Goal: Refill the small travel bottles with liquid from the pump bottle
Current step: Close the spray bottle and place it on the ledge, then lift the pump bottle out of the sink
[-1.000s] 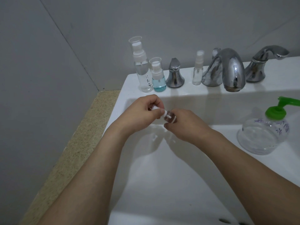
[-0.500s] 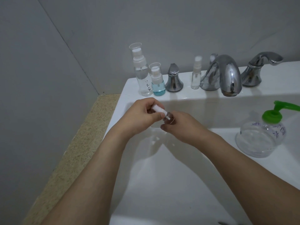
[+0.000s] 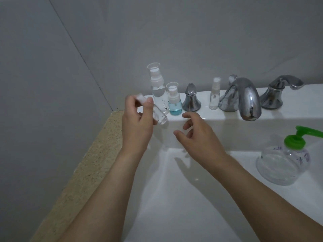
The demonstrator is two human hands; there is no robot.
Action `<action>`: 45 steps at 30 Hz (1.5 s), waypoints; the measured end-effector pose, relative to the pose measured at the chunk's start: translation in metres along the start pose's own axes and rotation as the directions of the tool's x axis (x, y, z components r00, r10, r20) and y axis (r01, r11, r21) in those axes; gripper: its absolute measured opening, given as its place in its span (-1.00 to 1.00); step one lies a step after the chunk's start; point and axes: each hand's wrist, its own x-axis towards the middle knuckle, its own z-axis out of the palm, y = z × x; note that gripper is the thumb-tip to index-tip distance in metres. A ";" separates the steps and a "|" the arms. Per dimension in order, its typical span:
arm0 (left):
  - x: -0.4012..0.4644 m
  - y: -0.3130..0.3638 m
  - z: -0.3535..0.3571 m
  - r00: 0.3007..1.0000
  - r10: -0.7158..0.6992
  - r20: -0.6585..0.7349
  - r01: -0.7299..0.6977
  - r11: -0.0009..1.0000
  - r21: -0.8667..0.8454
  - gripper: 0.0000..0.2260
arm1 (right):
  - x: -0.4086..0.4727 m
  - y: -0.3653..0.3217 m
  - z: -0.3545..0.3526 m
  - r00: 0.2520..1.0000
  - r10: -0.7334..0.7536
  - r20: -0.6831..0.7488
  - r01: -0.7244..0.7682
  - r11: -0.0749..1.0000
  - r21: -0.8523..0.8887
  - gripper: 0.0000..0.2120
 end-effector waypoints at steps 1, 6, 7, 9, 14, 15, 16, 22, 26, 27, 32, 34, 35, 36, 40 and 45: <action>-0.001 0.001 0.000 0.999 0.050 -0.014 -0.049 0.998 0.032 -0.84 | 0.000 0.000 0.001 1.000 -0.019 -0.007 0.019 1.000 -0.001 -0.54; -0.001 -0.005 -0.003 0.976 0.202 -0.086 -0.179 0.960 0.215 -0.85 | -0.002 -0.001 0.004 0.996 -0.094 -0.009 0.093 0.995 -0.017 -0.49; -0.001 -0.007 -0.003 0.974 0.207 -0.092 -0.180 0.954 0.240 -0.84 | -0.002 -0.001 0.004 0.995 -0.100 -0.004 0.100 0.995 -0.016 -0.48; -0.001 -0.009 -0.003 0.977 0.195 -0.083 -0.163 0.940 0.299 -0.82 | -0.003 -0.001 0.006 0.994 -0.105 0.014 0.106 0.994 -0.020 -0.48; 0.002 -0.016 -0.001 0.997 0.055 -0.045 -0.040 0.959 0.280 -0.84 | -0.004 -0.001 0.008 0.993 -0.109 0.044 0.110 0.994 -0.022 -0.49; 0.003 -0.019 -0.001 0.998 0.044 -0.048 -0.030 0.966 0.256 -0.84 | -0.004 -0.001 0.008 0.993 -0.106 0.049 0.107 0.994 -0.024 -0.49; 0.004 -0.021 -0.001 0.998 0.035 -0.050 -0.022 0.970 0.241 -0.84 | -0.005 -0.002 0.009 0.993 -0.105 0.050 0.107 0.994 -0.026 -0.50; 0.010 -0.022 0.003 0.998 -0.064 -0.025 0.069 0.953 0.294 -0.69 | -0.007 0.000 0.011 0.990 -0.109 0.087 0.114 0.992 -0.047 -0.50; 0.025 -0.019 0.009 0.989 -0.145 -0.033 0.148 0.944 0.294 -0.68 | -0.005 0.002 0.010 0.992 -0.102 0.074 0.105 0.993 -0.048 -0.51; 0.027 -0.020 0.010 0.985 -0.169 -0.031 0.170 0.940 0.295 -0.69 | -0.005 0.004 0.011 0.993 -0.097 0.072 0.101 0.994 -0.050 -0.51; 0.032 -0.023 0.011 0.962 -0.271 -0.038 0.269 0.912 0.311 -0.74 | -0.004 0.007 0.011 0.993 -0.090 0.075 0.094 0.994 -0.053 -0.51; 0.033 -0.023 0.009 0.943 -0.333 -0.027 0.326 0.900 0.289 -0.53 | -0.003 0.008 0.010 0.993 -0.082 0.089 0.088 0.994 -0.061 -0.52; 0.030 -0.018 0.005 0.933 -0.359 -0.015 0.349 0.894 0.281 -0.38 | -0.005 0.007 0.007 0.993 -0.072 0.095 0.078 0.995 -0.059 -0.52; 0.026 -0.015 0.003 0.925 -0.379 -0.002 0.365 0.890 0.274 -0.27 | -0.005 0.008 0.006 0.994 -0.055 0.099 0.060 0.997 -0.058 -0.53; -0.016 0.004 -0.012 0.943 -0.332 -0.024 0.323 0.898 0.298 -0.30 | -0.017 0.009 -0.013 0.983 0.111 0.143 -0.106 0.993 -0.045 -0.56; -0.072 0.022 -0.001 0.941 -0.315 0.124 0.239 0.879 0.413 -0.64 | -0.046 0.007 -0.060 0.928 0.235 0.289 -0.209 0.971 -0.117 -0.58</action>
